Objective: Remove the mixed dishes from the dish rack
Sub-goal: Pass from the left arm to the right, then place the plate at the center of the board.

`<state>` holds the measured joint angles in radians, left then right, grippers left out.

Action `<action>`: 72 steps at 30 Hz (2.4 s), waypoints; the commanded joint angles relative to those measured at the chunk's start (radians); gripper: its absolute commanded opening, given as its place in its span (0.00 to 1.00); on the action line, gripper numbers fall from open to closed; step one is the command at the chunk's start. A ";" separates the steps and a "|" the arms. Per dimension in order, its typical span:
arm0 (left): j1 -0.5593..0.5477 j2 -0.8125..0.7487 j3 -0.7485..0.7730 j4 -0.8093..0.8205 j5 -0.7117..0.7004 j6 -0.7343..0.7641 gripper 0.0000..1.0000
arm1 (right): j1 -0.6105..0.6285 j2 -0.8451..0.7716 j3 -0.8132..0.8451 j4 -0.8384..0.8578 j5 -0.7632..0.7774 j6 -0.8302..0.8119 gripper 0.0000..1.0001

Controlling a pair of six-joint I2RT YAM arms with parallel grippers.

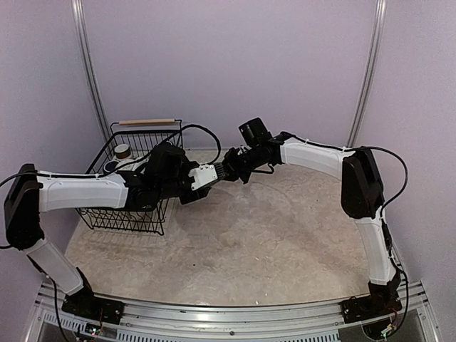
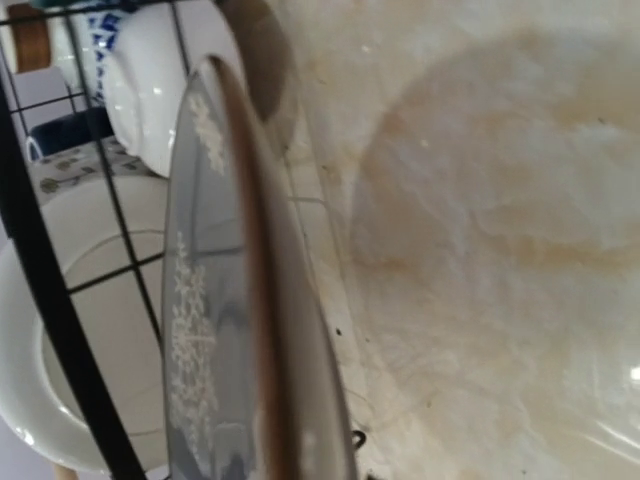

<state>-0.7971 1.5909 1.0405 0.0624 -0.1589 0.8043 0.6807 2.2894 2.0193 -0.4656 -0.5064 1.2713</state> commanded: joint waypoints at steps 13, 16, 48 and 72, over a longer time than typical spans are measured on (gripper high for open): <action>0.040 -0.181 0.238 -0.209 0.248 -0.499 0.99 | -0.193 -0.388 -0.619 0.603 0.138 -0.313 0.00; 0.047 -0.201 0.271 -0.225 0.197 -0.566 0.99 | -0.236 -0.431 -0.698 0.642 0.162 -0.455 0.00; 0.683 -0.236 0.301 -0.523 0.481 -1.316 0.99 | -0.725 -0.362 -1.093 1.017 -0.062 -0.432 0.09; 0.734 -0.052 0.427 -0.697 0.547 -1.310 0.88 | -0.720 -0.426 -0.867 0.241 0.466 -0.857 0.82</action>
<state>-0.0605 1.5101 1.4082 -0.5514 0.4126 -0.5449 -0.0360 1.9690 1.1595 -0.0059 -0.2363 0.5476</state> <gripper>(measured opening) 0.889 0.776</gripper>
